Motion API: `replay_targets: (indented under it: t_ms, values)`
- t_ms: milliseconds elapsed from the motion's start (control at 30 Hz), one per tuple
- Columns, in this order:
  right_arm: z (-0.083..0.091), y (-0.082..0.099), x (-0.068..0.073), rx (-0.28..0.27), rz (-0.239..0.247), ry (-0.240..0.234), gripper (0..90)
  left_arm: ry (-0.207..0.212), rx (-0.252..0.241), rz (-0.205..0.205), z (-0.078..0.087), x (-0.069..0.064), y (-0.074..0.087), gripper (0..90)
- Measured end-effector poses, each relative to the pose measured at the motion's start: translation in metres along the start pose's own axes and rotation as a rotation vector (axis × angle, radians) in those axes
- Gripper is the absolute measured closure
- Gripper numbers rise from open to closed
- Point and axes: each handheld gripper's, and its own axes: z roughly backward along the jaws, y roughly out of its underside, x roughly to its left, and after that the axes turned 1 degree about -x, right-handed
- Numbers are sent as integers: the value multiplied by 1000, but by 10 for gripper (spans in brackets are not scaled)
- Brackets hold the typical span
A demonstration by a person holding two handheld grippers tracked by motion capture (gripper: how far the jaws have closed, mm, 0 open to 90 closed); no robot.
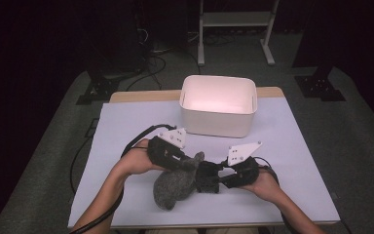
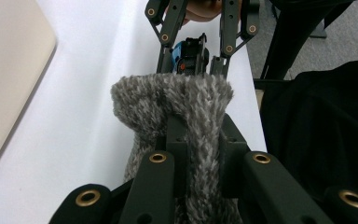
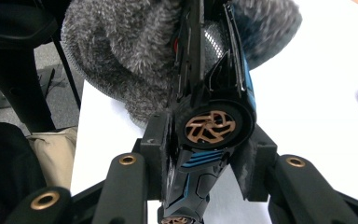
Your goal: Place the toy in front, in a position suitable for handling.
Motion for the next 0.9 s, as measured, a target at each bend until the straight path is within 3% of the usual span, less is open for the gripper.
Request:
replay_targets:
  t_ms: [100, 300, 467, 733, 900]
  values:
    - [0, 1, 1, -5, 5, -1, 597, 31, -18, 9, 1, 3, 6, 791]
    - [-1, 1, 1, -14, 5, 1, 597, 35, -23, 16, 3, 3, 6, 789]
    - [-4, -2, 4, -8, 36, 10, 597, 46, -15, -7, 5, 2, -8, 789]
    - [-4, -1, 5, -11, 37, 17, 595, 62, 33, -60, -3, 1, -33, 784]
    - [-6, -2, 7, -24, 46, 23, 596, 82, 24, -93, -7, 0, -47, 784]
